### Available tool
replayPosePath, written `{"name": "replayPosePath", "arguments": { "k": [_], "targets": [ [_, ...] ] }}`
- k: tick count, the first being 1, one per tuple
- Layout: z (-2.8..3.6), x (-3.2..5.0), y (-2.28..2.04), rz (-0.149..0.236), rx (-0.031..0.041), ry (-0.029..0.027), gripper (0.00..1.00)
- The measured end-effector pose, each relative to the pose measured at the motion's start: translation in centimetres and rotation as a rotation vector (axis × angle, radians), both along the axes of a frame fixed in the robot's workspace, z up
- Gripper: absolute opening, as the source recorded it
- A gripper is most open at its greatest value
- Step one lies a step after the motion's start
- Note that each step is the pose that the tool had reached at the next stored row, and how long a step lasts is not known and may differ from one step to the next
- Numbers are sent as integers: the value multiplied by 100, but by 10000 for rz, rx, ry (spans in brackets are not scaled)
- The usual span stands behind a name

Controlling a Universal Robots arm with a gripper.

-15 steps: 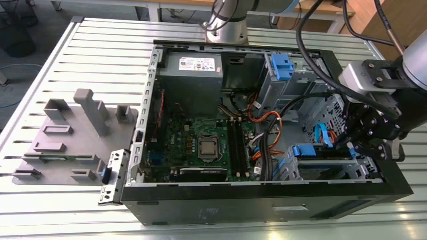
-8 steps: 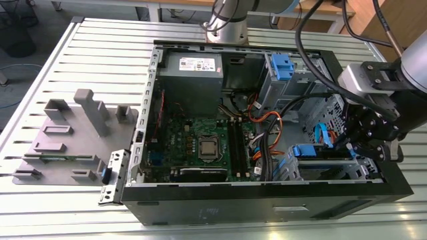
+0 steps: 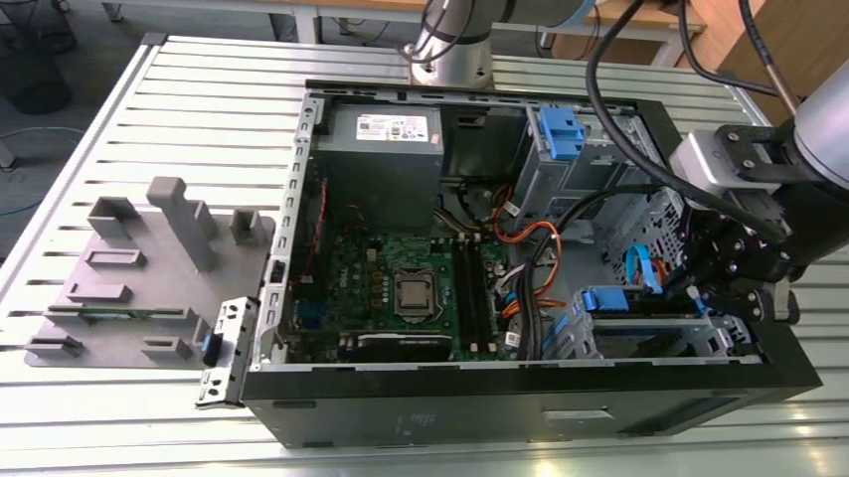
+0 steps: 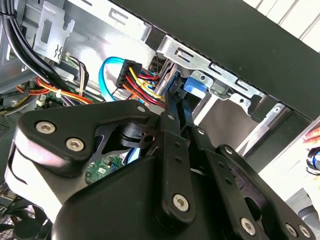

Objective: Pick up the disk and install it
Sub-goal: 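Insert the second disk wire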

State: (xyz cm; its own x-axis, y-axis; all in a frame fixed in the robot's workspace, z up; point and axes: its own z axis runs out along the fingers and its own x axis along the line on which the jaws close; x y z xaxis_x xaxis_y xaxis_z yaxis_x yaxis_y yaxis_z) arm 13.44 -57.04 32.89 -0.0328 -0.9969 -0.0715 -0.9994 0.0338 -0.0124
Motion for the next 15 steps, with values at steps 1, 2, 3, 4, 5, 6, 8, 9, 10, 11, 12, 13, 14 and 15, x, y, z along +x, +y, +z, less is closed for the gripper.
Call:
{"name": "replayPosePath", "arguments": {
  "k": [1, 2, 3, 4, 5, 6, 8, 9, 10, 11, 12, 13, 14, 15],
  "targets": [
    [-6, 0, 0, 0, 0, 0, 16],
    [-10, 0, 0, 0, -3, -1, 16],
    [-10, 0, 0, 0, -5, 0, 16],
    [-10, 0, 0, 0, -6, 0, 16],
    [-12, 0, -1, 0, -5, 0, 16],
    [-13, 0, 0, 0, -3, 0, 16],
    [-14, 0, 0, 0, -1, 0, 16],
    [-14, 0, 0, 0, -2, 0, 16],
    [-15, 0, 0, 0, 1, 1, 16],
    [-18, 0, 0, 0, 6, 0, 18],
    [-18, 0, 0, 0, 6, 0, 18],
    [-17, 0, 0, 0, 4, 0, 24],
    [-17, 0, 0, -1, 3, 0, 24],
    [-15, 0, 0, 0, 0, 0, 24]
  ]
}}
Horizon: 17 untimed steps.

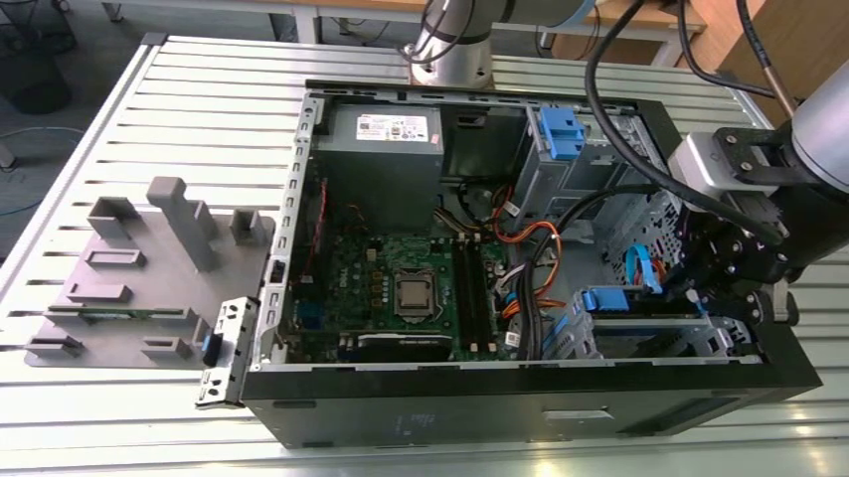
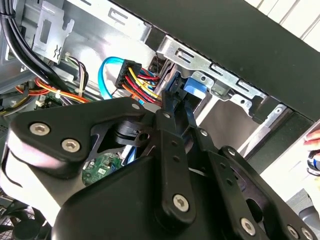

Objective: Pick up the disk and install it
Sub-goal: 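Insert the second disk wire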

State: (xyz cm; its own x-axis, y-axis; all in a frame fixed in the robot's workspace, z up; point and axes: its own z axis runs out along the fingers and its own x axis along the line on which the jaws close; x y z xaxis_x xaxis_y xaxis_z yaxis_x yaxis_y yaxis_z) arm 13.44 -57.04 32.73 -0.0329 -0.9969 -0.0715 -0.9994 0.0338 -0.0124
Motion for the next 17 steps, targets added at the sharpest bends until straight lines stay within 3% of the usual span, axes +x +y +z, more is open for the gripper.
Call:
{"name": "replayPosePath", "arguments": {
  "k": [5, 14, 17],
  "targets": [
    [35, 0, 1, 0, 0, 0, 24],
    [228, 0, 4, 0, 0, 0, 24],
    [251, 0, 4, 0, 2, 0, 24]
  ]
}}
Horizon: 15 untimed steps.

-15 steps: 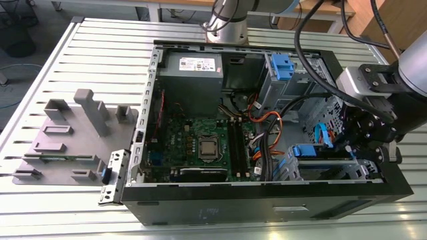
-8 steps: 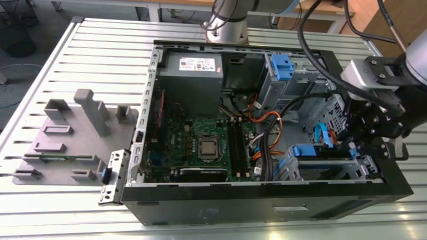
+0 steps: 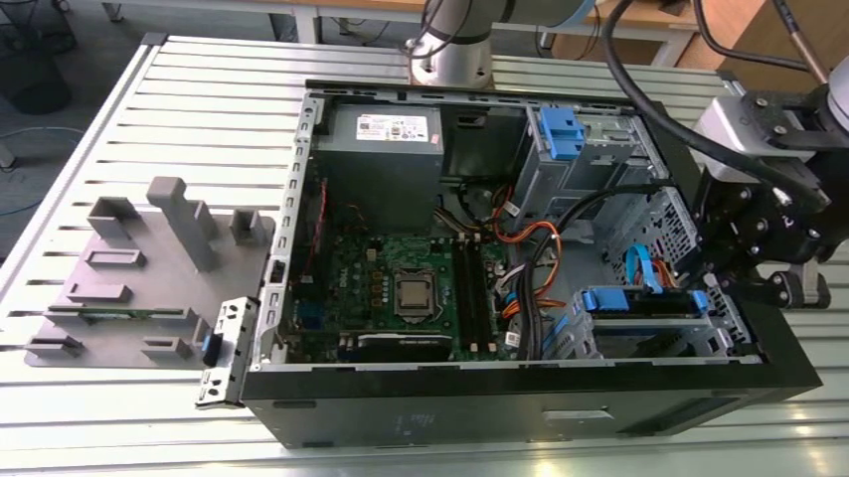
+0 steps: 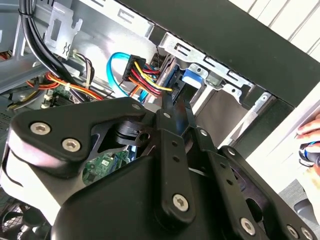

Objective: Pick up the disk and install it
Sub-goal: 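Insert the second disk wire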

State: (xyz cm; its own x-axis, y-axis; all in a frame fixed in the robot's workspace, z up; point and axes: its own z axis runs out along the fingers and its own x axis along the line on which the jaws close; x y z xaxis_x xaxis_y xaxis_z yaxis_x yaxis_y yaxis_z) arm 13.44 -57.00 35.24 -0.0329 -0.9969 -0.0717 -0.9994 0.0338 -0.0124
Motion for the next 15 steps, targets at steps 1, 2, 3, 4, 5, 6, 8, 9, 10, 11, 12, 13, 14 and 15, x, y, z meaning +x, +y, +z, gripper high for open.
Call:
{"name": "replayPosePath", "arguments": {
  "k": [1, 2, 3, 4, 5, 6, 8, 9, 10, 11, 12, 13, 14, 15],
  "targets": [
    [8, 0, 0, 0, -2, 0, 24],
    [12, 0, 0, 0, -1, 0, 24],
    [12, 0, 0, 0, -1, 0, 24],
    [12, 0, 0, 0, 0, -1, 24],
    [12, -1, 0, 1, 0, -1, 24],
    [13, -7, 1, 0, -3, -4, 24],
    [11, -31, 1, 0, -3, -11, 24],
    [10, -44, 0, 0, -2, -14, 24],
    [10, -57, 0, 0, -3, -17, 24],
    [9, -65, 0, -1, -3, -18, 24],
    [9, -65, 0, 0, -3, -18, 24],
    [9, -66, 0, 0, -2, -19, 24],
    [9, -67, 0, 0, -2, -18, 24],
    [9, -67, 0, 0, -2, -19, 24]
  ]
}}
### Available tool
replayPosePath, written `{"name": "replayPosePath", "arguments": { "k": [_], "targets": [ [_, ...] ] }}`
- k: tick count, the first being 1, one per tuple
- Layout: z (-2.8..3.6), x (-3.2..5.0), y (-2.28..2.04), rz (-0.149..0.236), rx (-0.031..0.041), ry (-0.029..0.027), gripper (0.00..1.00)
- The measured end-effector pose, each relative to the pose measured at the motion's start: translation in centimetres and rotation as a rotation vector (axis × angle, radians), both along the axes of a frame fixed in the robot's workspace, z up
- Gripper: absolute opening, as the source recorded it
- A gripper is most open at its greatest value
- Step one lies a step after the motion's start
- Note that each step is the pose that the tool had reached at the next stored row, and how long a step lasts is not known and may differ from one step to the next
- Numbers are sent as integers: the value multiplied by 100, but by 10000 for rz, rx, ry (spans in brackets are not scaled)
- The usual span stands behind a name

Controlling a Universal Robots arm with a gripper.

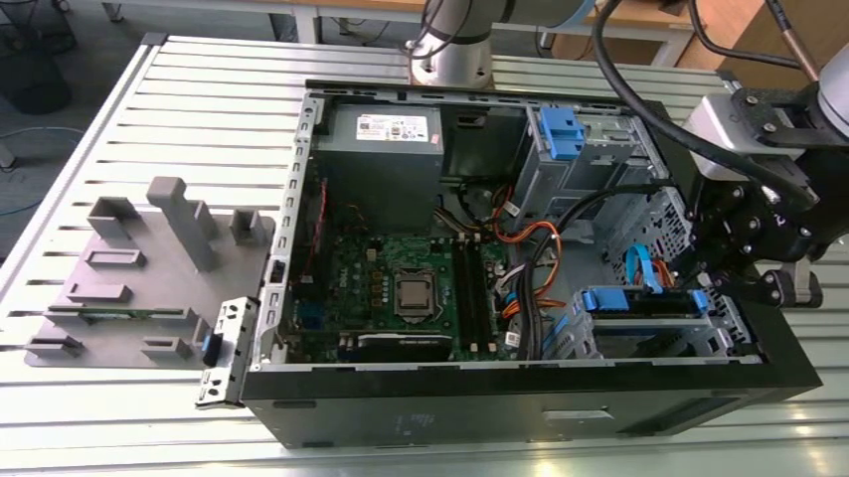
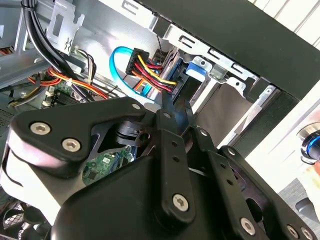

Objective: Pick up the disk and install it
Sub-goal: 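Insert the second disk wire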

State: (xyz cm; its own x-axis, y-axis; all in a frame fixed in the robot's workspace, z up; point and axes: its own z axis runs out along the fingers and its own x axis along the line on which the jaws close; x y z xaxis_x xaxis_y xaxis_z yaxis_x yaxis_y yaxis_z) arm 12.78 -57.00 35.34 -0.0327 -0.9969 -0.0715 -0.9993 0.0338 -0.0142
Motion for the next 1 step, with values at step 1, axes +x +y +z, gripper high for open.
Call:
{"name": "replayPosePath", "arguments": {
  "k": [1],
  "targets": [
    [0, 0, 0, 0, 0, 0, 24]
  ]
}}
